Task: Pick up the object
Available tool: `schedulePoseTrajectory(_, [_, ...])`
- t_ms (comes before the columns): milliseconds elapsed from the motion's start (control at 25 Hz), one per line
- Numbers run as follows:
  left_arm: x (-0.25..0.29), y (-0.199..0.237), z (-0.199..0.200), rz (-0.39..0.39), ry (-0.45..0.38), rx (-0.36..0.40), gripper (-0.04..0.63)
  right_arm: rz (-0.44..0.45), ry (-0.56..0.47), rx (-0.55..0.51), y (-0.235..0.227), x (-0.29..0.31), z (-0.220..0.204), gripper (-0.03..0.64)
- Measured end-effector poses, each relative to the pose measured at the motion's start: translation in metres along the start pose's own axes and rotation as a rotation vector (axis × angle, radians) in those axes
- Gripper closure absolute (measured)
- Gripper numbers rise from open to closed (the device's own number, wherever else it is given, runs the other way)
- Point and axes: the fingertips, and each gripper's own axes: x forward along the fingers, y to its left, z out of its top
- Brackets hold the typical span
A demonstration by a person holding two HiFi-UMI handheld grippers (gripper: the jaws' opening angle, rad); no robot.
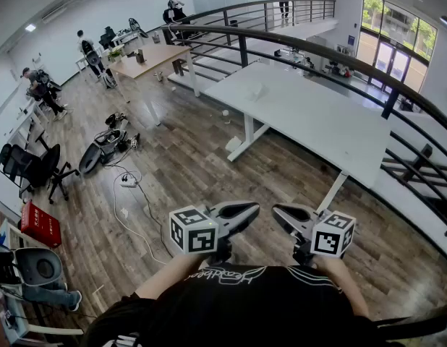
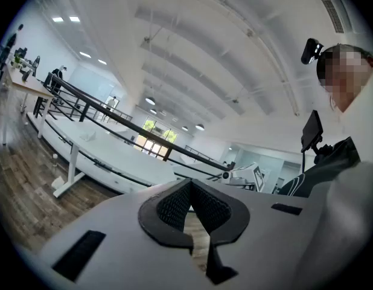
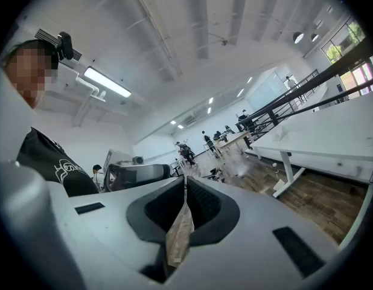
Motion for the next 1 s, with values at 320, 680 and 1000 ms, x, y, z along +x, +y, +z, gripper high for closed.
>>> schedulePoseTrajectory(320, [0.002,-0.006,0.000,-0.007,0.000,0.007,0.588,-0.024,-0.002,-0.019,0.001,-0.007,0.001,0.594])
schedulePoseTrajectory(680, [-0.006,0.011,-0.005,0.016,0.003,-0.020,0.588,-0.043,-0.040,0.028,-0.015,0.000,0.001,0.591])
schedulePoseTrajectory(1000, [0.005,0.043,0.005,-0.001,-0.020,-0.049,0.588,-0.041,-0.034,0.051,-0.043,0.021,0.007,0.592])
